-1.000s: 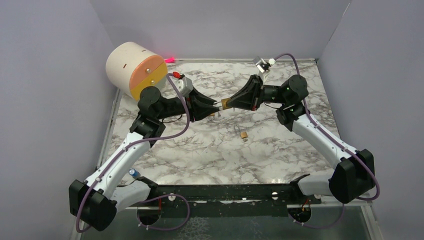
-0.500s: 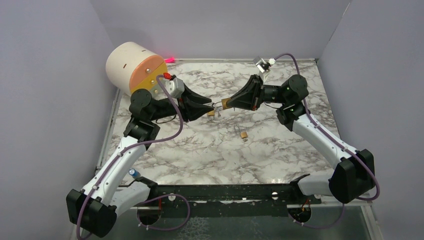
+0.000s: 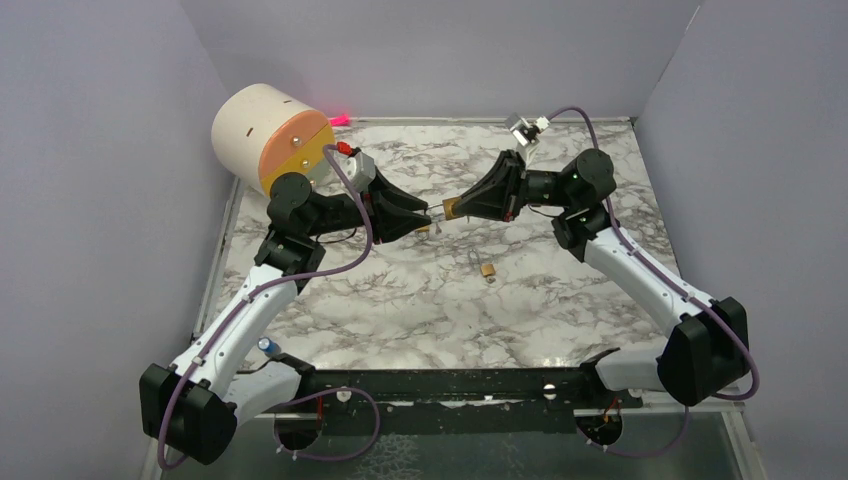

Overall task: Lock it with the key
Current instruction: Lock the lock.

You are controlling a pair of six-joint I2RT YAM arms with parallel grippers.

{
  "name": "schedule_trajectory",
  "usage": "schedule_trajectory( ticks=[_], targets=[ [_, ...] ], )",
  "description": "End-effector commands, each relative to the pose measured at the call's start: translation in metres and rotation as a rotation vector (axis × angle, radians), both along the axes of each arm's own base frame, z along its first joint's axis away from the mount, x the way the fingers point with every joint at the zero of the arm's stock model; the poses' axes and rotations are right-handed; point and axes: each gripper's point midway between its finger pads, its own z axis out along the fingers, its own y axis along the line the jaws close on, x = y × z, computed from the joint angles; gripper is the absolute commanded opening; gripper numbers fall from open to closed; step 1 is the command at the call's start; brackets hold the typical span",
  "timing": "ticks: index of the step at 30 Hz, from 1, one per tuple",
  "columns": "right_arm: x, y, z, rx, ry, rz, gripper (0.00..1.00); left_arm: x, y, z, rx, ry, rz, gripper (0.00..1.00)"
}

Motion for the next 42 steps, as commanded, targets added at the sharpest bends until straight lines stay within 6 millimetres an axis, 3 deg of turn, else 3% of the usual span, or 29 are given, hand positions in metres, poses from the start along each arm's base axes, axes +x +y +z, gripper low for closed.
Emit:
schedule_trajectory(
  ticks=[1, 7, 10, 16, 28, 42],
  targets=[
    [-0.002, 0.001, 0.011, 0.01, -0.042, 0.029, 0.01, -0.007, -0.001, 0.008, -0.018, -0.032, -0.044, 0.37],
    [0.0, 0.001, 0.011, 0.01, -0.037, 0.025, 0.01, -0.012, -0.002, 0.011, -0.02, -0.034, -0.082, 0.33],
    [-0.001, 0.001, 0.012, 0.01, -0.04, 0.026, 0.01, -0.014, -0.003, 0.007, -0.011, -0.022, -0.105, 0.19],
    [-0.002, 0.001, 0.015, 0.013, -0.047, 0.024, 0.01, -0.018, -0.004, 0.002, 0.001, -0.013, -0.138, 0.0],
    [-0.005, 0.0, 0.023, 0.045, -0.041, 0.045, 0.01, -0.034, -0.004, -0.006, 0.031, 0.02, -0.25, 0.0],
    [-0.007, 0.011, 0.023, 0.092, -0.221, -0.018, 0.01, -0.056, -0.021, 0.028, -0.046, 0.074, -0.358, 0.0]
  ],
)
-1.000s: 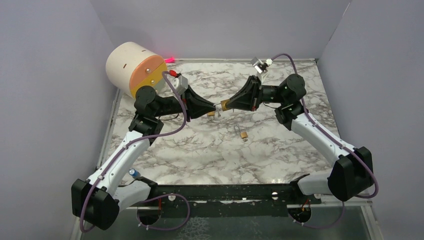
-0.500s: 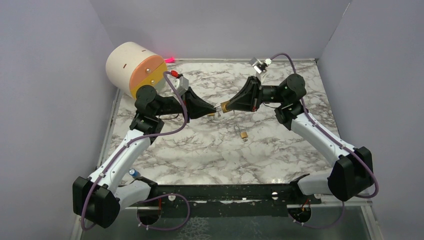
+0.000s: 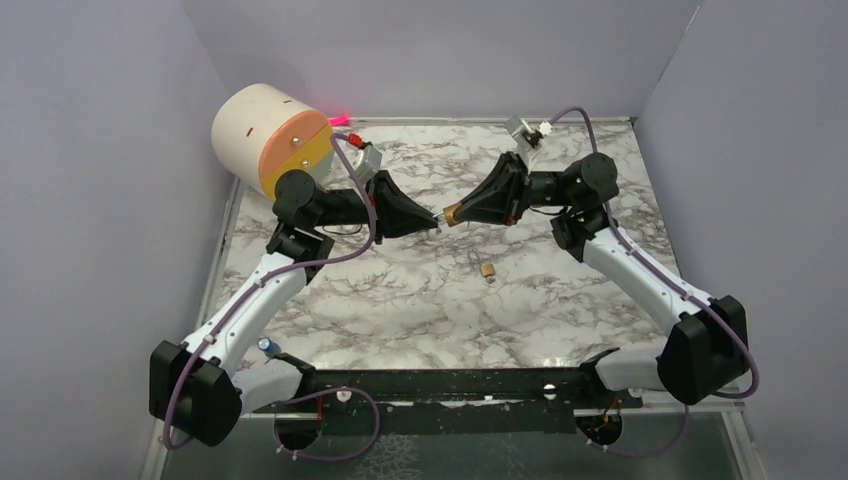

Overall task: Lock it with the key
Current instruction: Lock the lock.

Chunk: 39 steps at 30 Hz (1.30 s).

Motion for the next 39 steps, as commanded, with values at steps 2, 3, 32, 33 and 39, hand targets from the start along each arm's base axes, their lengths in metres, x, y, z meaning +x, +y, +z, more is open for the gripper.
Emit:
schedule_trajectory(
  ticks=[2, 3, 32, 33, 39],
  targets=[
    [0.004, 0.01, 0.019, 0.101, -0.163, -0.103, 0.01, -0.033, -0.009, 0.025, -0.033, 0.005, -0.16, 0.0],
    [0.003, 0.009, 0.019, 0.109, -0.178, -0.109, 0.01, -0.035, -0.009, 0.028, -0.039, 0.003, -0.168, 0.0],
    [-0.016, 0.016, 0.038, 0.068, -0.263, -0.083, 0.01, 0.002, 0.009, 0.037, -0.133, 0.083, -0.054, 0.0],
    [-0.018, 0.016, 0.039, 0.069, -0.261, -0.072, 0.01, 0.003, 0.012, 0.038, -0.132, 0.081, -0.045, 0.0],
    [-0.019, 0.006, 0.039, 0.07, -0.242, -0.017, 0.01, -0.002, 0.021, 0.041, -0.127, 0.064, -0.034, 0.0]
  ],
)
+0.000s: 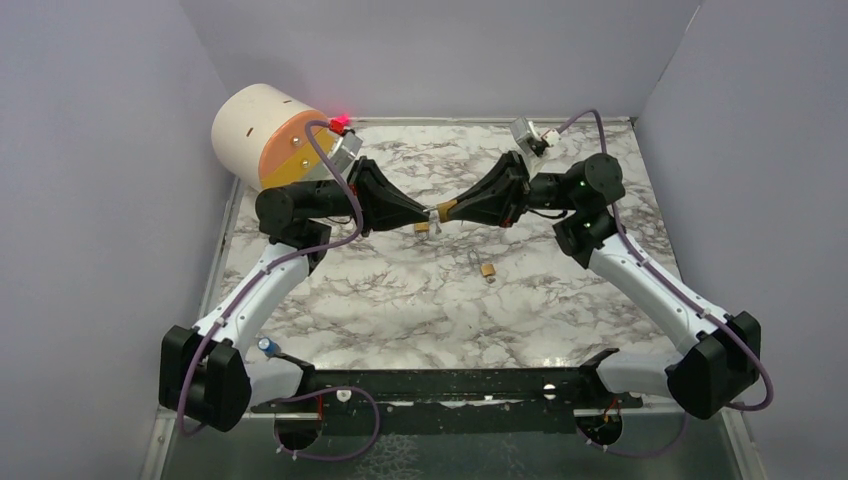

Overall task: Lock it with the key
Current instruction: Lock the lock.

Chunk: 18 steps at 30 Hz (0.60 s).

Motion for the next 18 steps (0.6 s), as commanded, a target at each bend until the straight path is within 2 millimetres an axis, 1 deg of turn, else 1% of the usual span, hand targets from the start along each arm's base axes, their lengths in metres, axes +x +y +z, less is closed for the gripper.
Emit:
schedule_trajectory(
  ticks=[1, 6, 10, 18],
  targets=[
    [0.002, -0.009, 0.008, 0.005, -0.026, 0.028, 0.01, 0.005, 0.006, 0.003, -0.014, 0.033, 0.055, 0.0],
    [0.009, -0.017, 0.01, -0.011, -0.014, 0.04, 0.01, 0.008, 0.016, -0.003, 0.009, 0.026, 0.088, 0.0],
    [0.011, -0.018, 0.012, -0.016, -0.022, 0.043, 0.01, 0.012, 0.018, -0.008, 0.013, 0.042, 0.114, 0.0],
    [0.015, -0.017, 0.01, -0.005, -0.038, 0.028, 0.01, 0.007, 0.016, -0.004, 0.003, 0.048, 0.105, 0.0]
  ],
)
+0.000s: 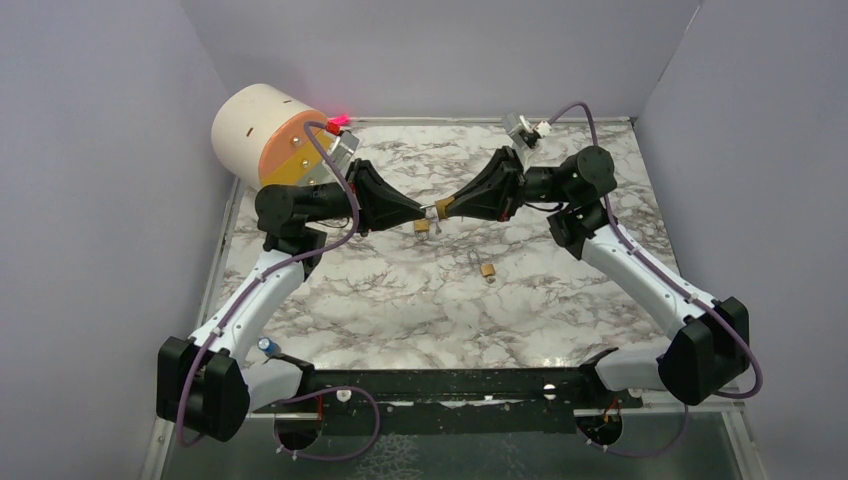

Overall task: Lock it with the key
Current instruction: Lock the lock.

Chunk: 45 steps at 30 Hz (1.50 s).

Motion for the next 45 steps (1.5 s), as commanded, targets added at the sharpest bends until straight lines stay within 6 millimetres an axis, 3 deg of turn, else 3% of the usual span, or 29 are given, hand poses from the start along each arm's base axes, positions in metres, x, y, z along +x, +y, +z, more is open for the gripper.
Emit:
schedule_trajectory(
  ticks=[1, 12, 23, 45],
  targets=[
    [0.001, -0.014, 0.022, 0.036, -0.11, -0.009, 0.01, -0.007, 0.008, 0.009, -0.014, -0.042, 0.013, 0.0],
    [0.003, -0.014, 0.017, 0.044, -0.148, -0.04, 0.01, -0.017, 0.001, 0.016, -0.077, -0.028, -0.069, 0.0],
    [-0.001, -0.016, 0.021, 0.085, -0.189, -0.078, 0.01, -0.012, -0.002, 0.016, -0.114, 0.001, -0.085, 0.0],
    [-0.016, 0.004, 0.025, 0.084, -0.133, -0.026, 0.01, 0.002, -0.01, 0.014, -0.131, -0.039, -0.024, 0.0]
  ],
)
